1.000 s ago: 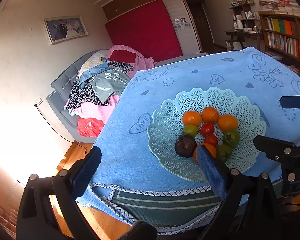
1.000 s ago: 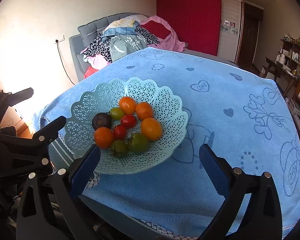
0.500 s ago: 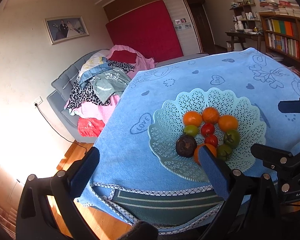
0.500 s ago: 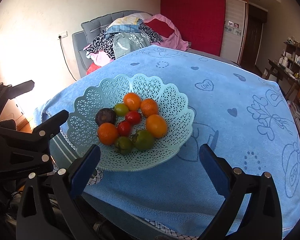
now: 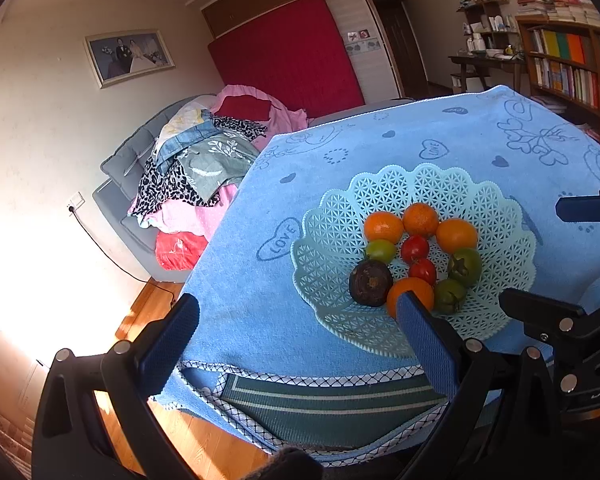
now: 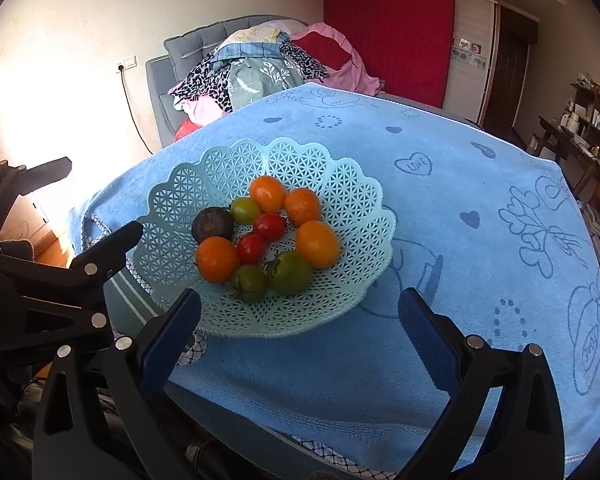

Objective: Organize fruits

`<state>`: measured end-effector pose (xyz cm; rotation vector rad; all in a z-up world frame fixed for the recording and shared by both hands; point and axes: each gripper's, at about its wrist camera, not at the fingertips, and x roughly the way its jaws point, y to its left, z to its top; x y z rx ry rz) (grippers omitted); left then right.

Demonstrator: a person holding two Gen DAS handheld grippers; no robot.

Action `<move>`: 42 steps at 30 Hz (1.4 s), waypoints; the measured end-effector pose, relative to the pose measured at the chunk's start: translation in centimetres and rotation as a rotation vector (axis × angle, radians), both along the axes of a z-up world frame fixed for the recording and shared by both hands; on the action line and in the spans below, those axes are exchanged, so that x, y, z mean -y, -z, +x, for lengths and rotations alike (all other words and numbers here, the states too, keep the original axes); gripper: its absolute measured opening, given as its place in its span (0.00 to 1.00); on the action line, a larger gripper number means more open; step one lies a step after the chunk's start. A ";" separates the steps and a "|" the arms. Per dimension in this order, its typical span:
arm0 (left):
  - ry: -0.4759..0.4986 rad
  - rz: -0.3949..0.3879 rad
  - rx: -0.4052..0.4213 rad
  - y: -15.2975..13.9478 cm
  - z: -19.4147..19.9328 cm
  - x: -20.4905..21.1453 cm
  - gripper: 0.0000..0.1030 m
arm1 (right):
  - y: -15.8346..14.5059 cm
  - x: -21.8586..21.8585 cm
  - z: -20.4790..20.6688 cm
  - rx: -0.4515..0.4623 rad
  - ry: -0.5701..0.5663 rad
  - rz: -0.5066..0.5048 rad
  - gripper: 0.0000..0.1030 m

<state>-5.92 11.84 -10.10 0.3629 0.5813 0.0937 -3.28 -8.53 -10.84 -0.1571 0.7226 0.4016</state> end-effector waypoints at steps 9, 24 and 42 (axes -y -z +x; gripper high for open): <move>0.002 0.004 -0.002 0.0 0.0 0.0 0.95 | 0.3 -0.1 -0.1 0.000 -0.003 -0.002 0.97; 0.009 0.016 -0.007 0.5 0.0 0.1 0.95 | 0.5 -0.1 0.0 -0.008 0.000 -0.002 0.97; 0.014 0.026 0.001 0.5 -0.1 0.2 0.95 | 0.4 -0.1 0.0 -0.007 0.001 -0.003 0.97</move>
